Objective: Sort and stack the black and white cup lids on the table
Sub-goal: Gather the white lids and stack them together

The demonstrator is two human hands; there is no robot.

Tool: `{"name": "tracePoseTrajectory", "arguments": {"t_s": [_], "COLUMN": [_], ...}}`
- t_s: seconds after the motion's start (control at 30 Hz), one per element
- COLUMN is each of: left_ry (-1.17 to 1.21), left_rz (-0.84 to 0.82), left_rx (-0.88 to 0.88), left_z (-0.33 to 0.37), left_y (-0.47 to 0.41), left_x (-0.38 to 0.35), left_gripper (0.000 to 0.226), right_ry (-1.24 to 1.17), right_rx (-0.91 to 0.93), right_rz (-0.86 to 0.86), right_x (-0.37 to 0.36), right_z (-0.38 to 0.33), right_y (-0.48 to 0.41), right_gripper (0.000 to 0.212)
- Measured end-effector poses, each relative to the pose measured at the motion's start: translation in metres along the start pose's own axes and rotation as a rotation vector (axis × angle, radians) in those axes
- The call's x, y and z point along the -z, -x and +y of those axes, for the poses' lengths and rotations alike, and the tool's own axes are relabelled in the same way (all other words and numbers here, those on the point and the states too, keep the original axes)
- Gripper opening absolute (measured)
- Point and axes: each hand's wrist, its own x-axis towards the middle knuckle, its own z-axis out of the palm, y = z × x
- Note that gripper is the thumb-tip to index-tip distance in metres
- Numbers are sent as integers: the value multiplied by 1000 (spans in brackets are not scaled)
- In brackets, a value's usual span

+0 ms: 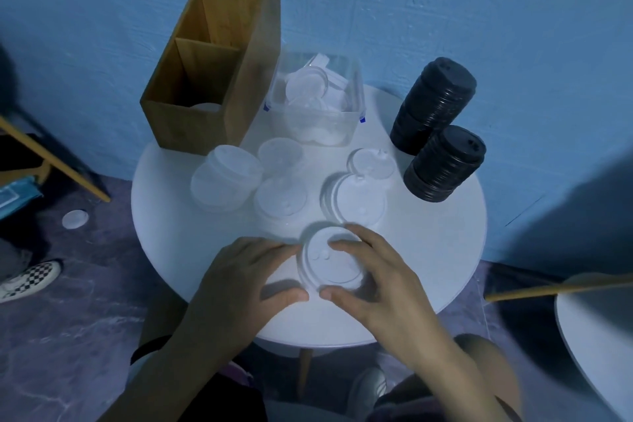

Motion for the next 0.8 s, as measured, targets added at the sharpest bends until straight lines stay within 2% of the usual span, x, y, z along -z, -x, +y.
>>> {"name": "tracePoseTrajectory", "arguments": {"t_s": [0.23, 0.33, 0.4, 0.47, 0.57, 0.63, 0.67, 0.7, 0.8], "left_ry": [65, 104, 127, 133, 149, 117, 91, 71, 51], "left_rz": [-54, -112, -157, -173, -195, -197, -193, -184, -167], "left_rx": [78, 76, 59, 33, 22, 11, 5, 3, 13], "left_z": [1, 1, 2, 4, 10, 15, 16, 18, 17], "left_y": [-3, -5, -7, -9, -13, -15, -17, -18, -20], "left_x": [3, 6, 8, 10, 10, 6, 4, 2, 1], "left_gripper": [68, 78, 84, 90, 98, 101, 100, 97, 92], "right_ry": [56, 63, 28, -79, -256, -190, -117, -39, 117], "right_rx": [5, 15, 3, -5, 9, 12, 8, -2, -91], "right_rz": [-91, -124, -170, -172, 55, 248, 296, 292, 134], "right_x": [6, 6, 8, 11, 19, 25, 28, 30, 28], "right_z": [1, 1, 2, 4, 7, 12, 15, 18, 23], "right_y": [-3, -4, -5, -6, -13, -24, -32, -40, -60], "right_gripper": [53, 62, 69, 68, 37, 20, 18, 23, 53]}}
